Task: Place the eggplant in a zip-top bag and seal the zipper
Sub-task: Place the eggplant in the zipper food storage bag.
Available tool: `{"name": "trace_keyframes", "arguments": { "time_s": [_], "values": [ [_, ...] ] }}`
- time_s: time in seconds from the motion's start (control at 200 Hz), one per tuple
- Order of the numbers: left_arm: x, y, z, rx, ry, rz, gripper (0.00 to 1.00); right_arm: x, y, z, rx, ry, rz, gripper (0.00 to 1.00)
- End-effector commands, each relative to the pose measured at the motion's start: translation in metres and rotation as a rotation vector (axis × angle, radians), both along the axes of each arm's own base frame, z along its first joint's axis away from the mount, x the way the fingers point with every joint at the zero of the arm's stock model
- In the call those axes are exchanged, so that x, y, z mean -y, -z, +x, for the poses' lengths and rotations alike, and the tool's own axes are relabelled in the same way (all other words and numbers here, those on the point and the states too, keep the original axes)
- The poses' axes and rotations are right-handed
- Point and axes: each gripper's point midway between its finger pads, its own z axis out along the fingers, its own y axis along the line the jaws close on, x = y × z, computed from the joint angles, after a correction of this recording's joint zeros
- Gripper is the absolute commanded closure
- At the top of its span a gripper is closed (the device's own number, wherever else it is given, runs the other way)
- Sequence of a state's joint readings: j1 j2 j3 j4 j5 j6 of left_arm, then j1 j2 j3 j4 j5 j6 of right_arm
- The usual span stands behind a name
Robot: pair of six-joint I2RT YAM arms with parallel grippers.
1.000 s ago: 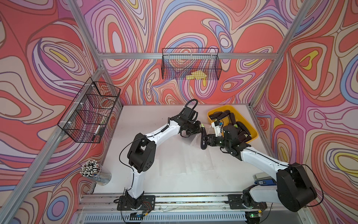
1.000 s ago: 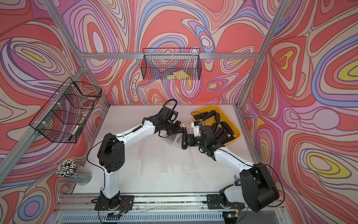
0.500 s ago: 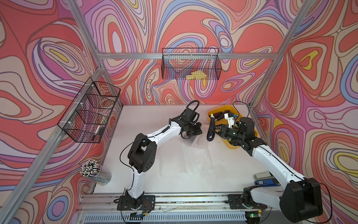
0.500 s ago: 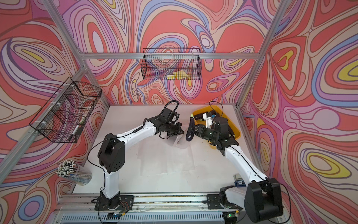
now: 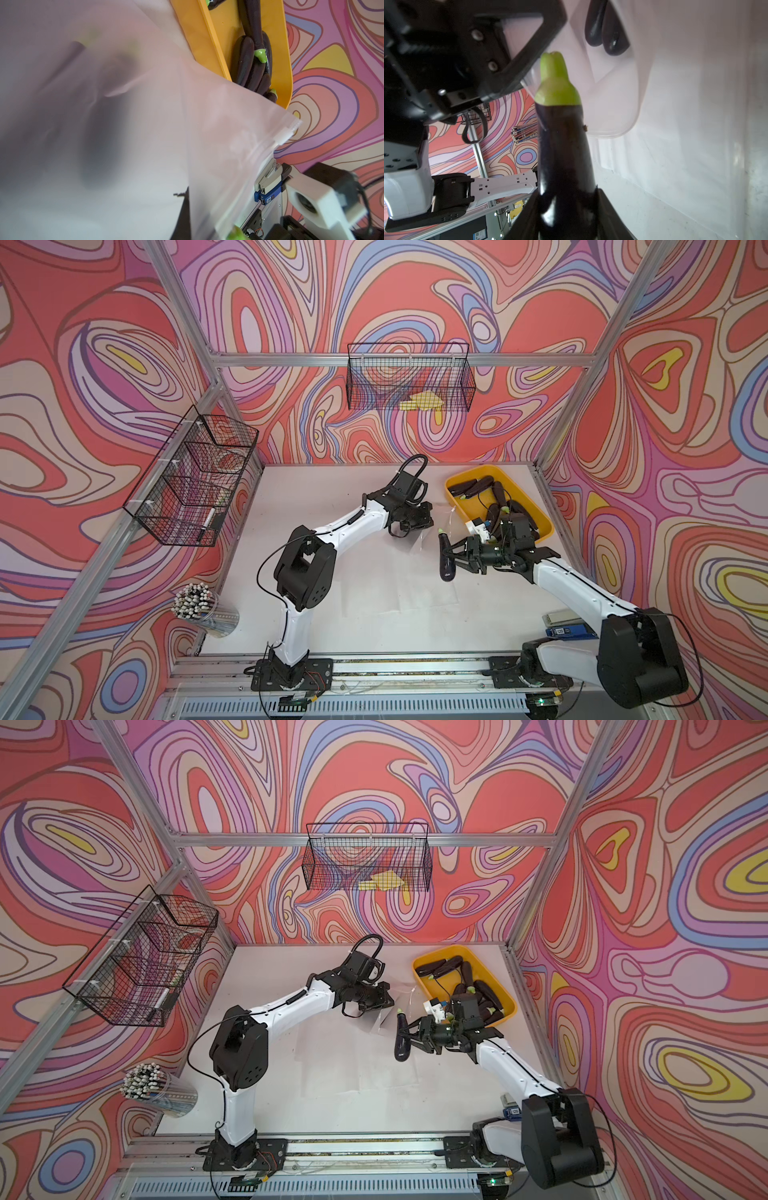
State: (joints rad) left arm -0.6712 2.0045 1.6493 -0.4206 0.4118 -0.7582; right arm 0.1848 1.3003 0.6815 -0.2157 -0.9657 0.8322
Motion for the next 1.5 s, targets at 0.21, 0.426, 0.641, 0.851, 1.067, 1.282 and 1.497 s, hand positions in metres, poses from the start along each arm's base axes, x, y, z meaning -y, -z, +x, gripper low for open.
{"name": "trace_keyframes", "arguments": {
  "time_s": [0.21, 0.426, 0.641, 0.851, 1.067, 1.282, 1.497],
  "values": [
    [0.006, -0.012, -0.017, 0.049, 0.029, -0.003, 1.0, 0.002, 0.011, 0.067, -0.013, 0.167, -0.056, 0.7],
    [0.008, -0.02, -0.026, 0.058, 0.037, -0.009, 1.0, 0.02, 0.025, 0.09, -0.05, 0.245, -0.239, 0.69],
    [0.019, -0.033, -0.03, 0.014, 0.033, -0.063, 1.0, 0.002, 0.024, 0.099, -0.009, 0.202, -0.376, 0.63],
    [0.007, -0.028, -0.012, -0.029, -0.041, -0.042, 1.0, -0.018, 0.012, 0.091, 0.043, 0.087, -0.452, 0.36],
    [0.003, -0.011, 0.008, -0.023, -0.063, -0.033, 1.0, -0.014, -0.05, 0.085, 0.186, 0.081, -0.415, 0.31],
    [0.012, -0.004, 0.011, -0.046, -0.048, -0.058, 1.0, 0.021, -0.071, 0.099, 0.2, 0.154, -0.433, 0.33],
    [0.01, -0.005, 0.008, -0.045, -0.053, -0.056, 1.0, 0.132, -0.013, 0.14, 0.117, 0.335, -0.793, 0.41]
  ]
}}
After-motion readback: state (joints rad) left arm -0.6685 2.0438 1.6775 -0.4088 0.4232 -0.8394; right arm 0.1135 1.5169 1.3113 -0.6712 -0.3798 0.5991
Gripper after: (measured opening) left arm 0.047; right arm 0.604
